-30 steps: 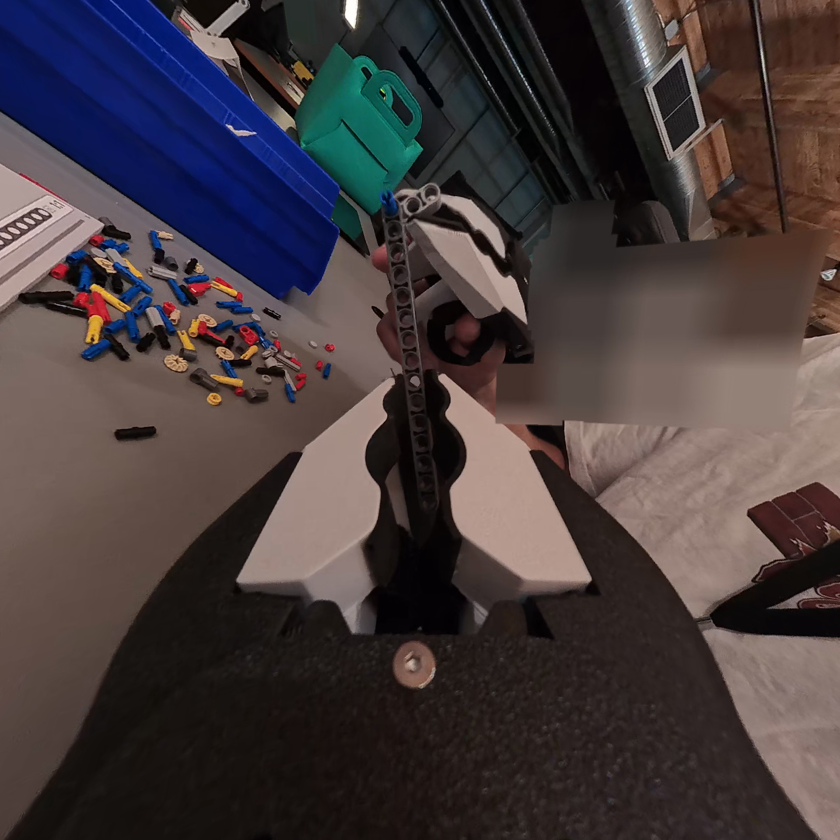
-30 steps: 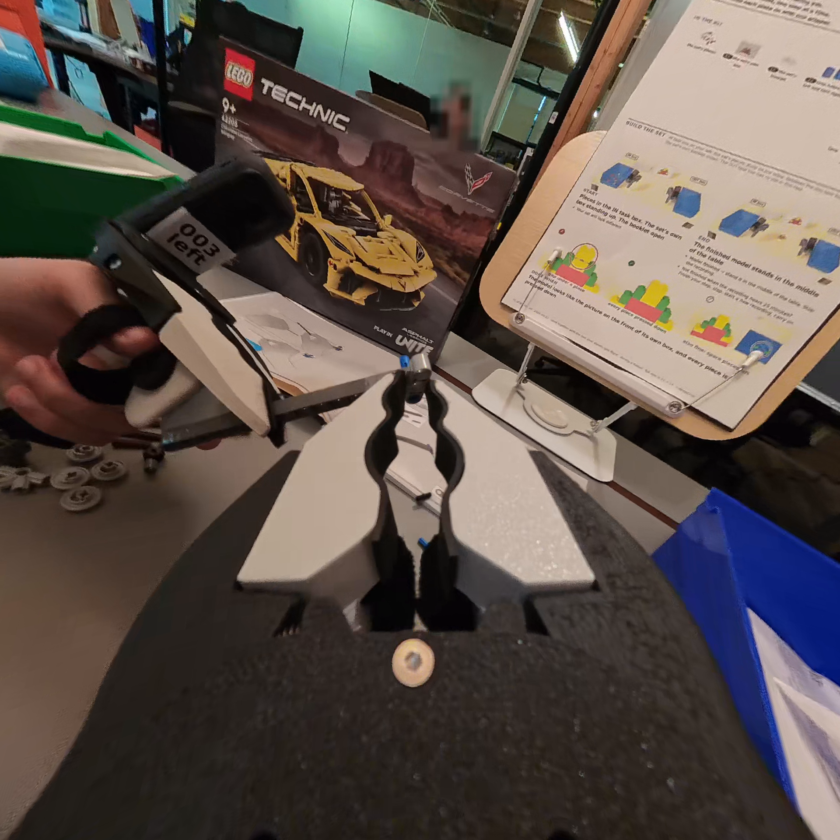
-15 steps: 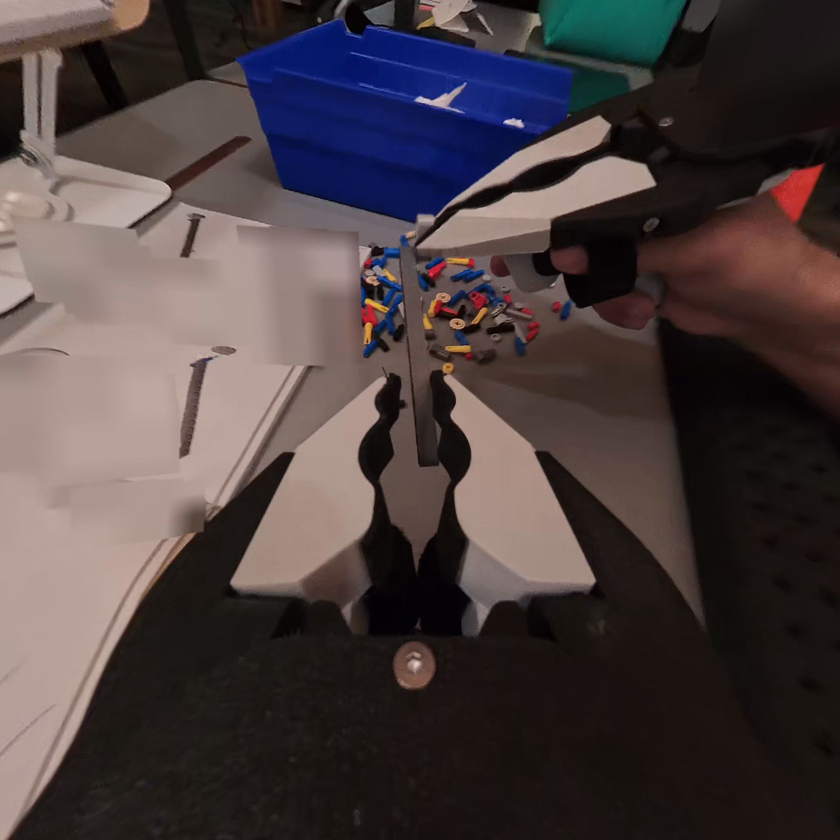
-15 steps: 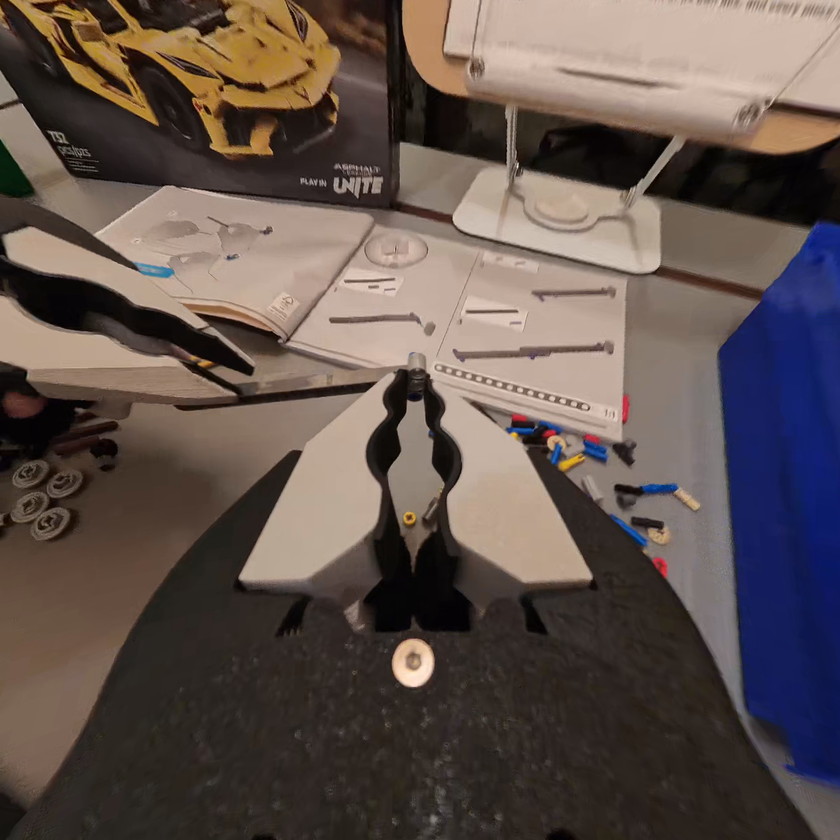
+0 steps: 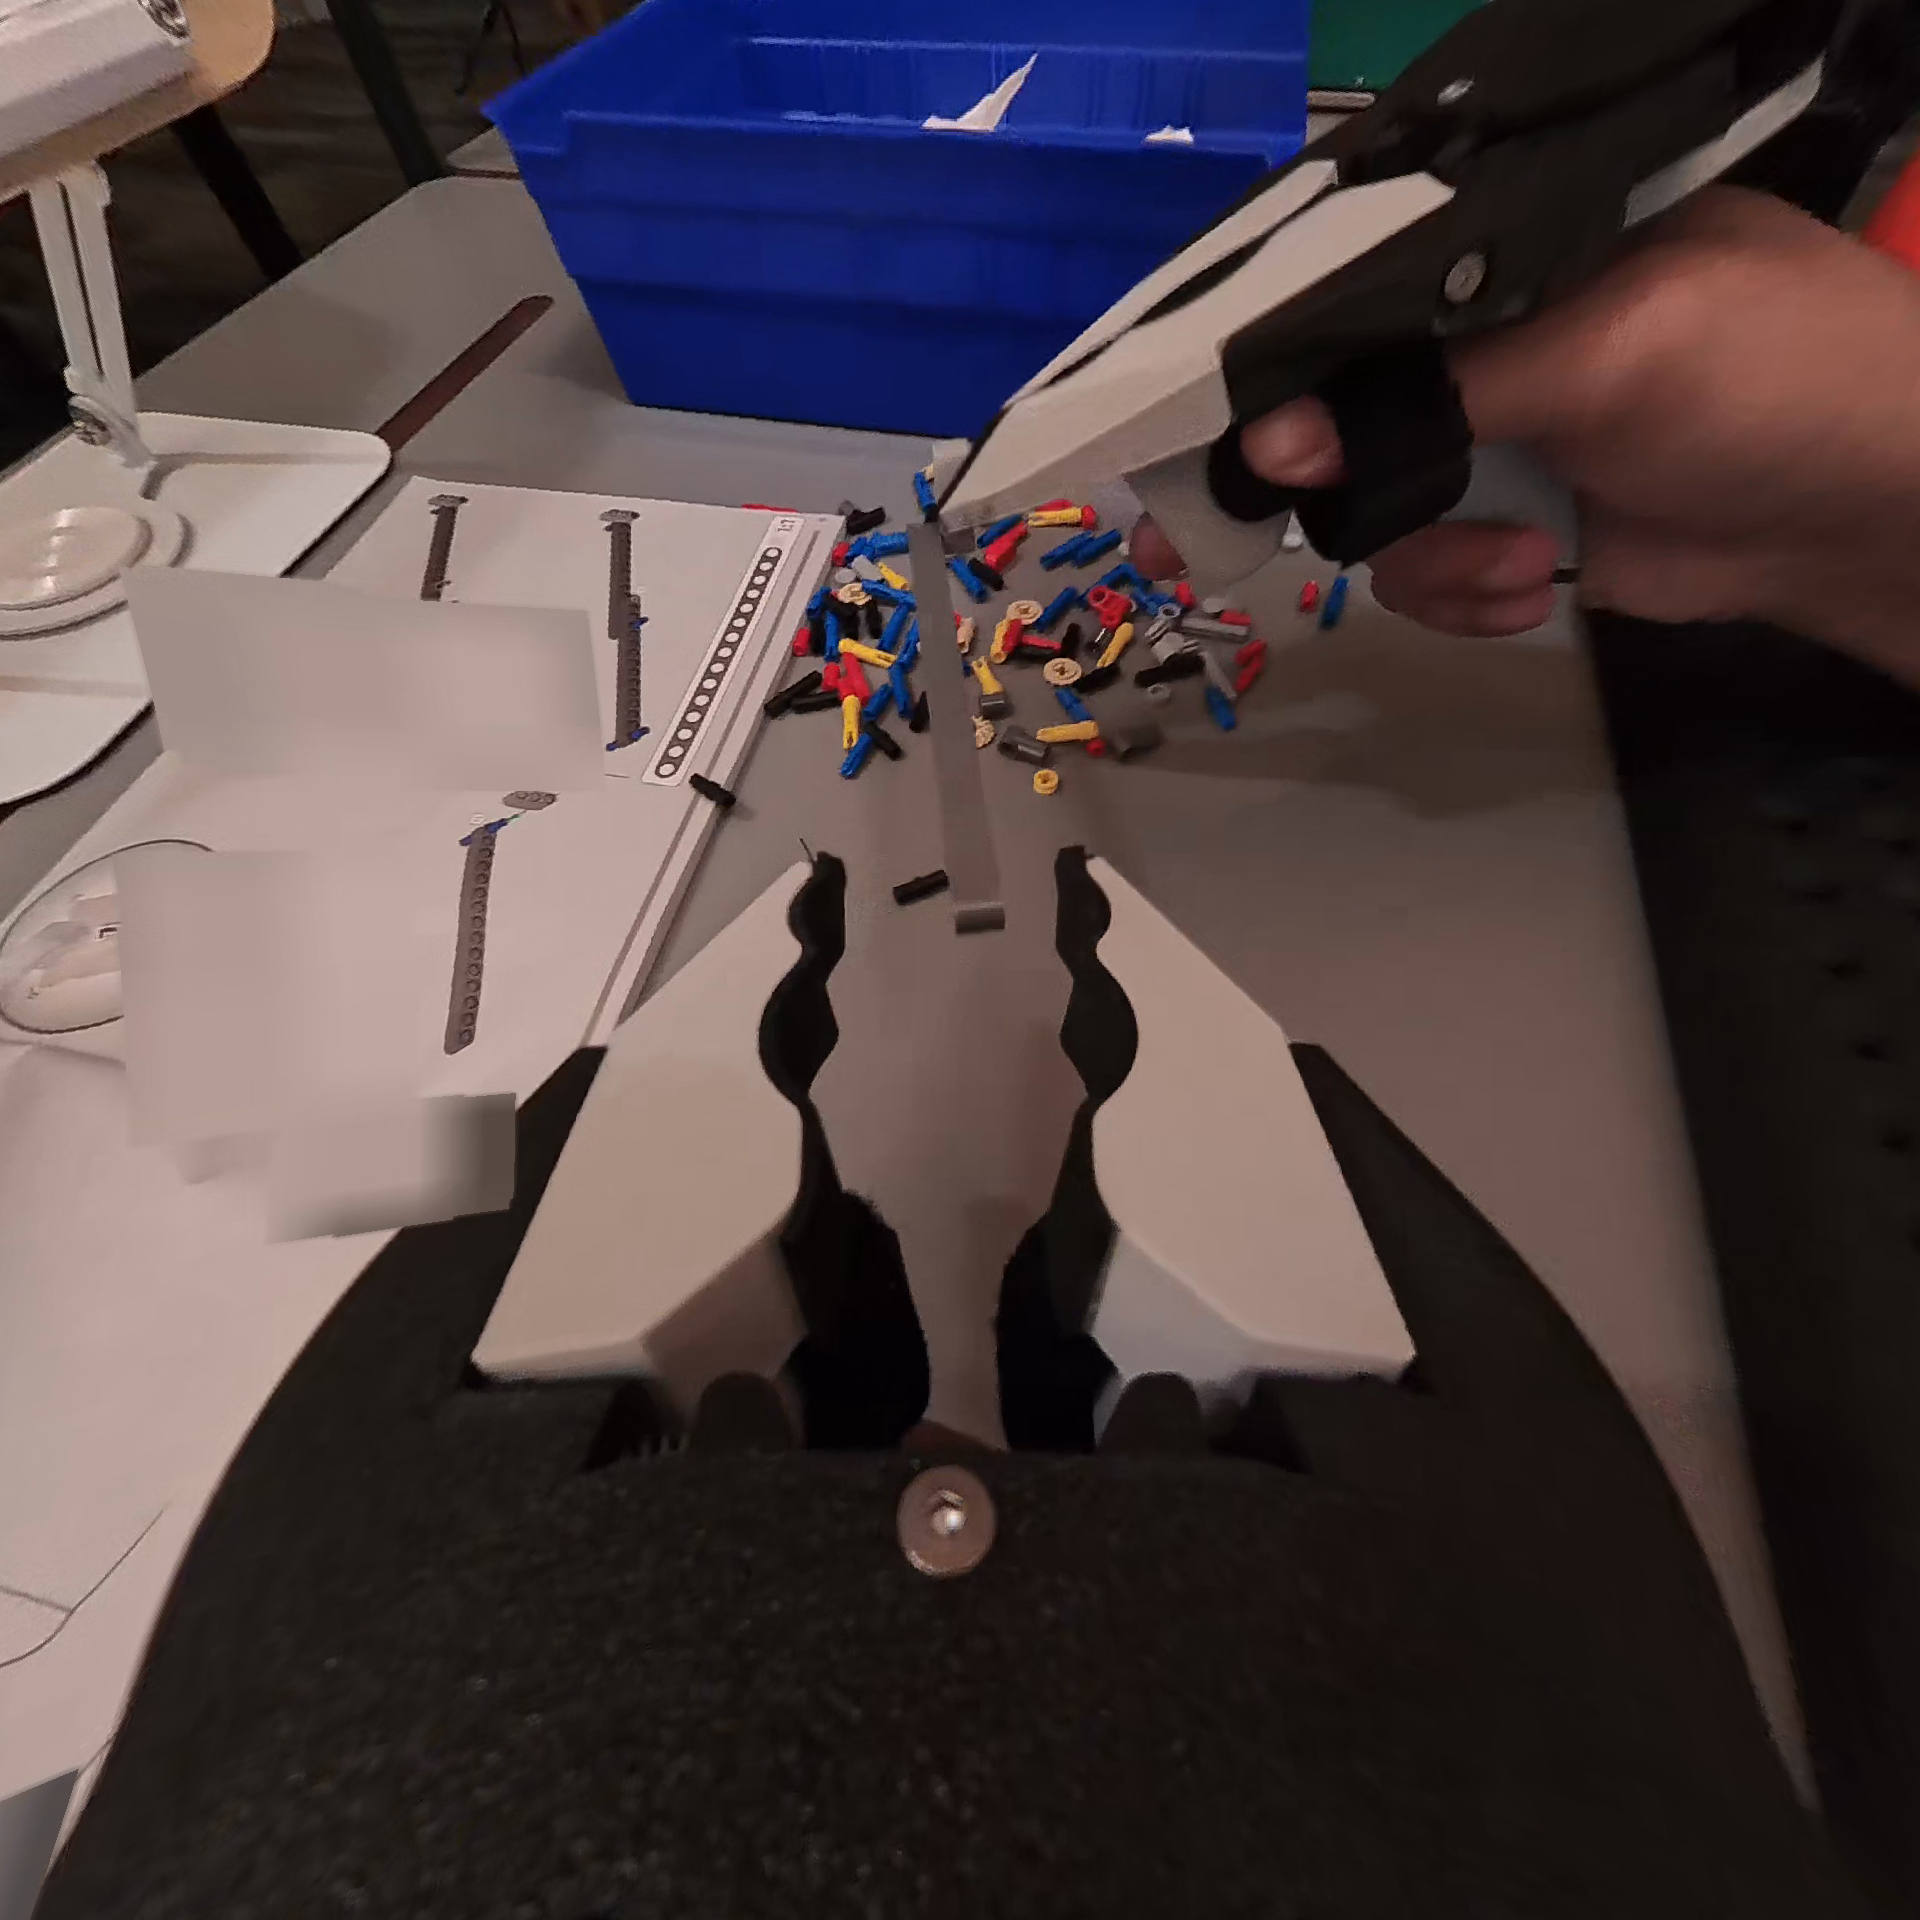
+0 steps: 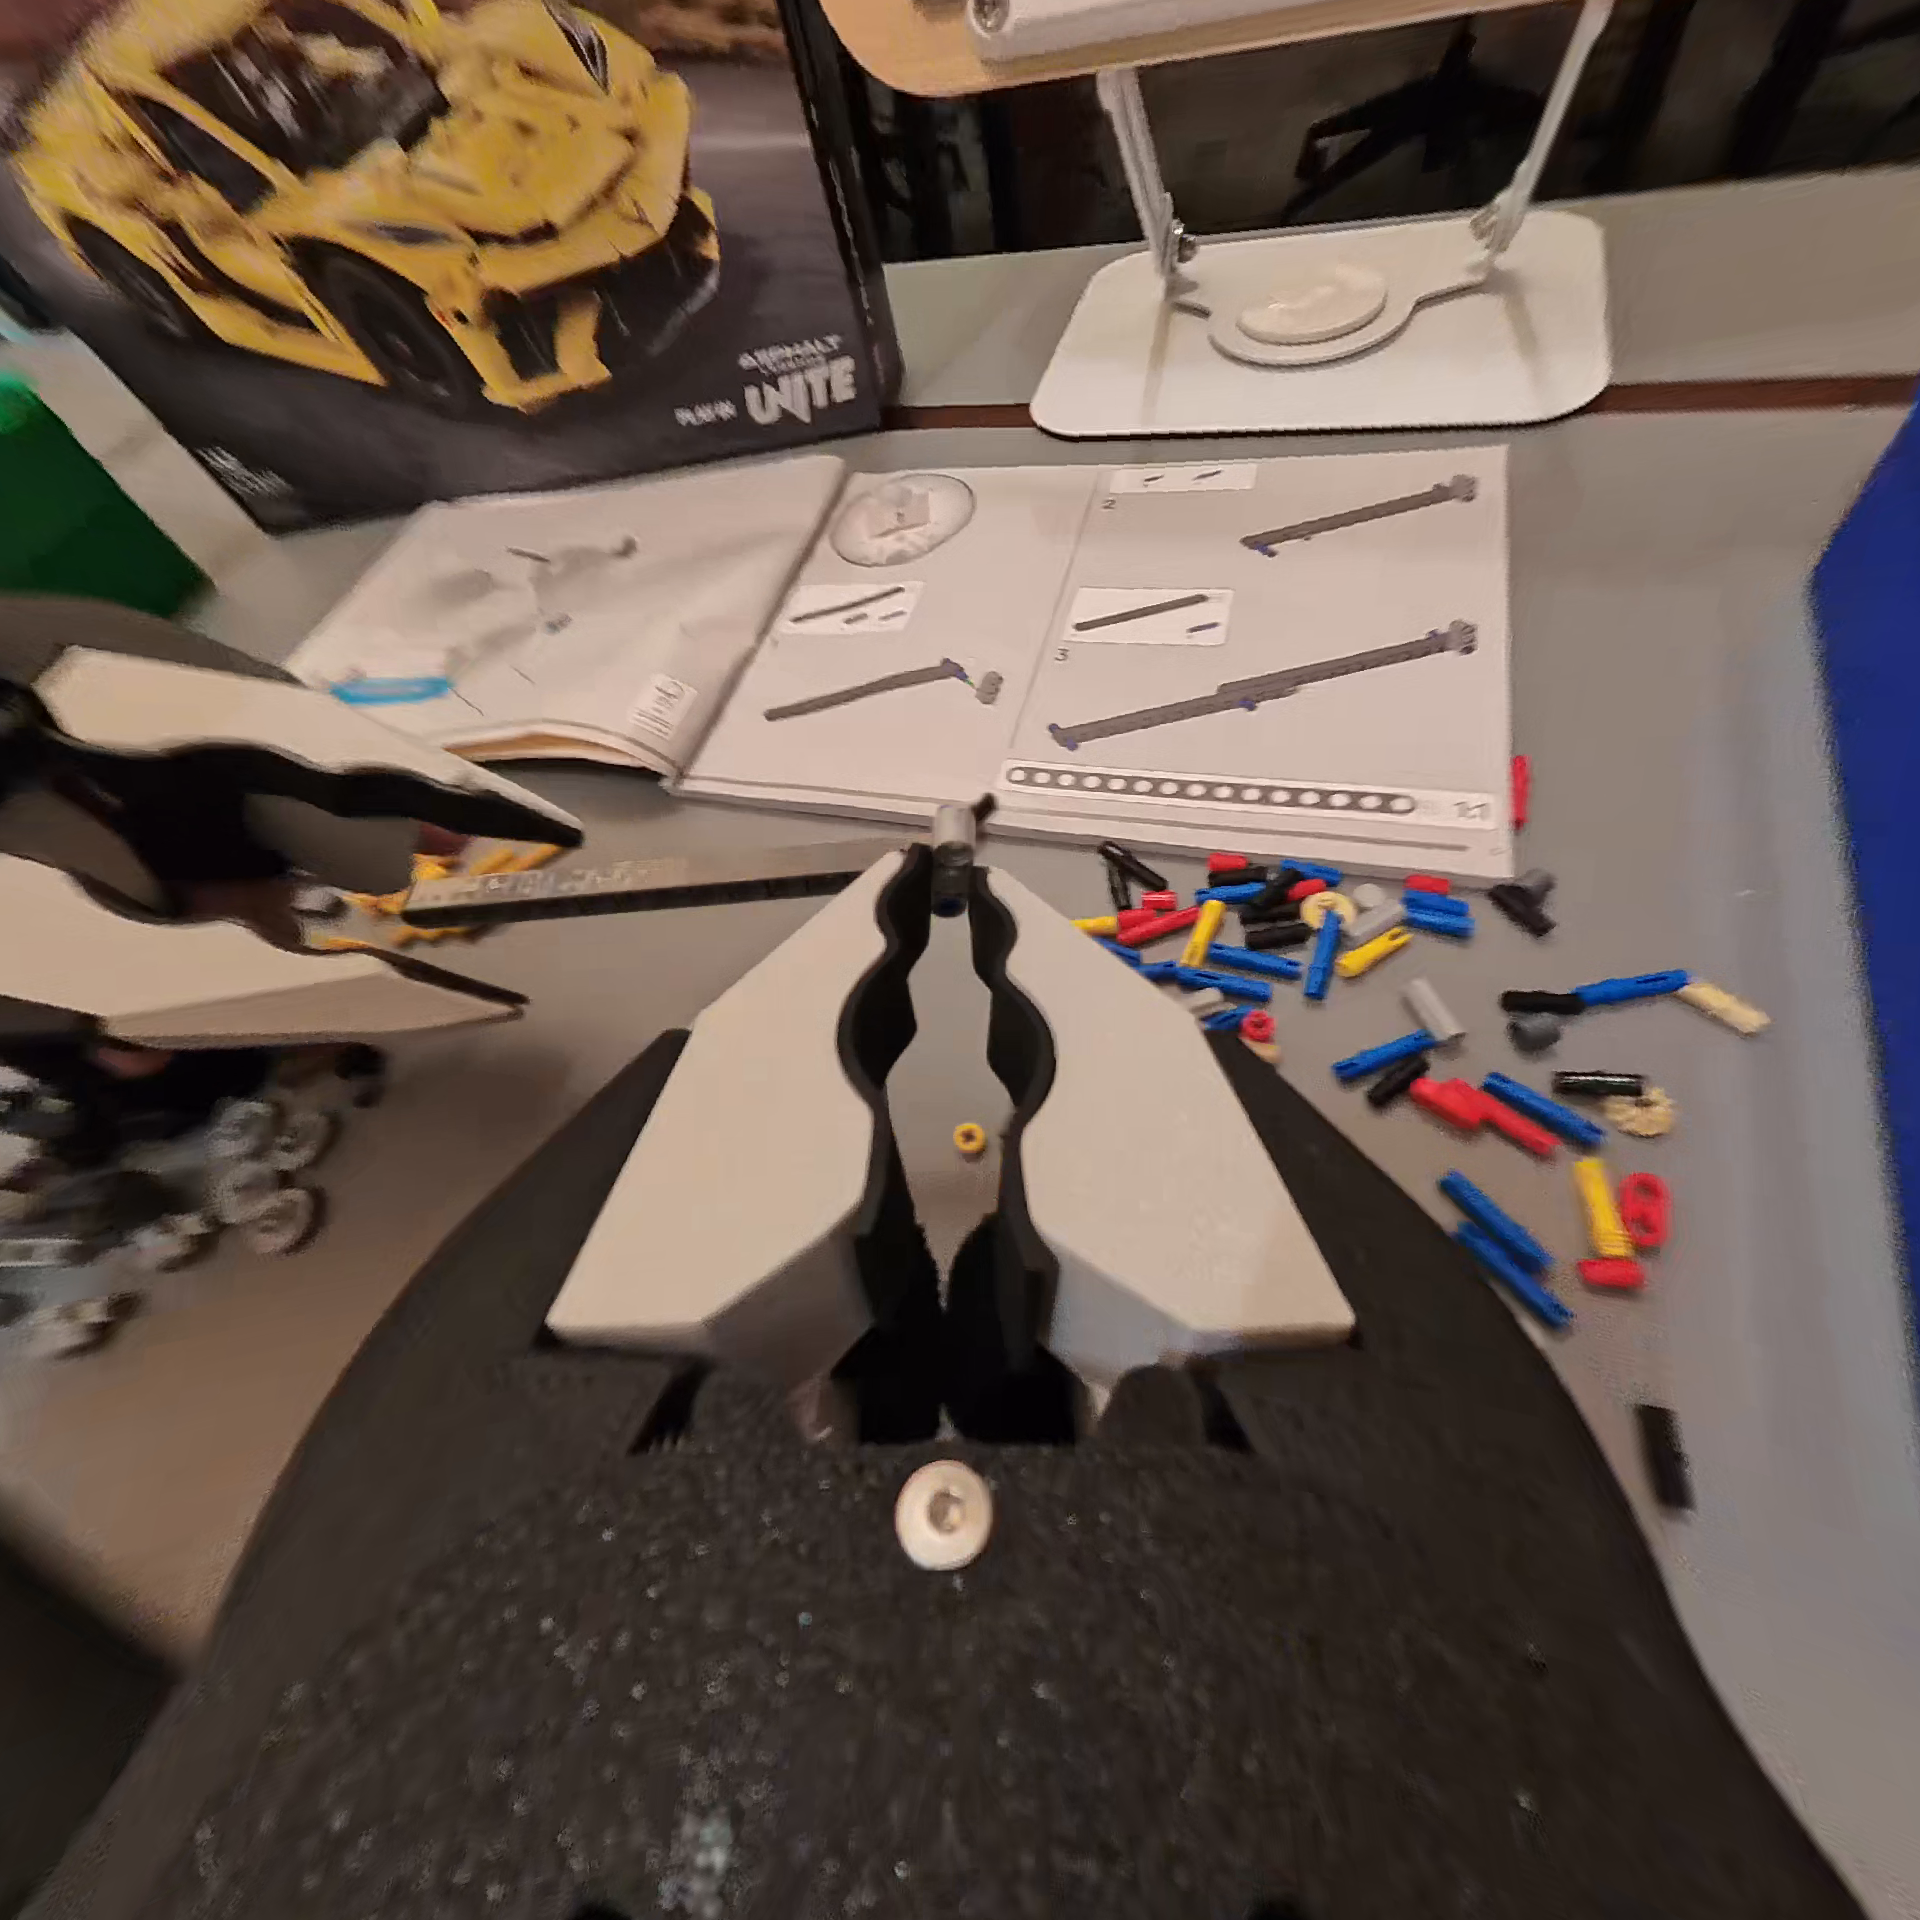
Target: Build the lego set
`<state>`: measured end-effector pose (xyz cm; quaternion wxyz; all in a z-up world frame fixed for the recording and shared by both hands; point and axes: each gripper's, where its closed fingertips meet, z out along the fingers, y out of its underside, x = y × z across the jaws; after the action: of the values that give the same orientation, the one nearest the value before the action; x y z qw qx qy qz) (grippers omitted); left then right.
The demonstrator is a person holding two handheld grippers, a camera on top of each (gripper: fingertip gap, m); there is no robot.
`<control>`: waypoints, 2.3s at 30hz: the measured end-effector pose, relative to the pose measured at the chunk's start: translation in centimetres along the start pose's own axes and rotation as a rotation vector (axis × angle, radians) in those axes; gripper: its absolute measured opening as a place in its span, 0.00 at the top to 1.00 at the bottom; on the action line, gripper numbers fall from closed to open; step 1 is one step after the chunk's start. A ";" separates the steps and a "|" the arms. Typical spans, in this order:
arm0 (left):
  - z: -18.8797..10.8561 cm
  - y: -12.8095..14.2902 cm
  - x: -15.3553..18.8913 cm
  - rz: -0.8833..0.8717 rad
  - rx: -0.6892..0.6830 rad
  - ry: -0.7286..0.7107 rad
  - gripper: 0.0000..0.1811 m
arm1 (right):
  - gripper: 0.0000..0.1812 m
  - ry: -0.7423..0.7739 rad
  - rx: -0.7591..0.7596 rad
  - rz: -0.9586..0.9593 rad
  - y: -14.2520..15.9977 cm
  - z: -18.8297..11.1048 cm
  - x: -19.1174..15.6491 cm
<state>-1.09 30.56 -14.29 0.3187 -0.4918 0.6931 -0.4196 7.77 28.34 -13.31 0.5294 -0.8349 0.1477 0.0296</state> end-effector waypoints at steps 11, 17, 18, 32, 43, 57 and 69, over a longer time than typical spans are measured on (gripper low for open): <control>0.1 -1.0 0.0 -0.012 0.068 -0.014 0.96 | 0.96 0.071 -0.017 -0.136 0.1 -0.1 0.2; 0.1 -1.1 0.1 -0.016 0.070 -0.004 0.96 | 0.96 0.074 -0.026 -0.122 0.3 0.0 0.4; 0.1 -1.2 0.1 -0.014 0.076 -0.005 0.96 | 0.96 0.068 -0.028 -0.112 0.3 0.0 0.4; -2.2 -0.3 -4.6 -0.214 0.071 -0.122 0.96 | 0.82 0.034 0.065 -0.084 -0.3 -0.5 2.9; -3.0 0.6 -6.7 -0.284 0.089 -0.162 0.96 | 0.83 0.158 0.045 -0.029 1.2 0.1 6.0; -2.9 1.9 -7.6 -0.328 0.058 -0.169 0.96 | 0.84 0.176 0.003 -0.043 1.2 1.3 6.9; -2.9 1.8 -7.8 -0.303 0.066 -0.188 0.96 | 0.87 0.186 0.084 -0.046 0.0 0.6 7.4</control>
<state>-1.86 39.01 -14.40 0.3314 -0.6168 0.5641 -0.4375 14.94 27.31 -15.12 0.5483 -0.8144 0.1779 -0.0665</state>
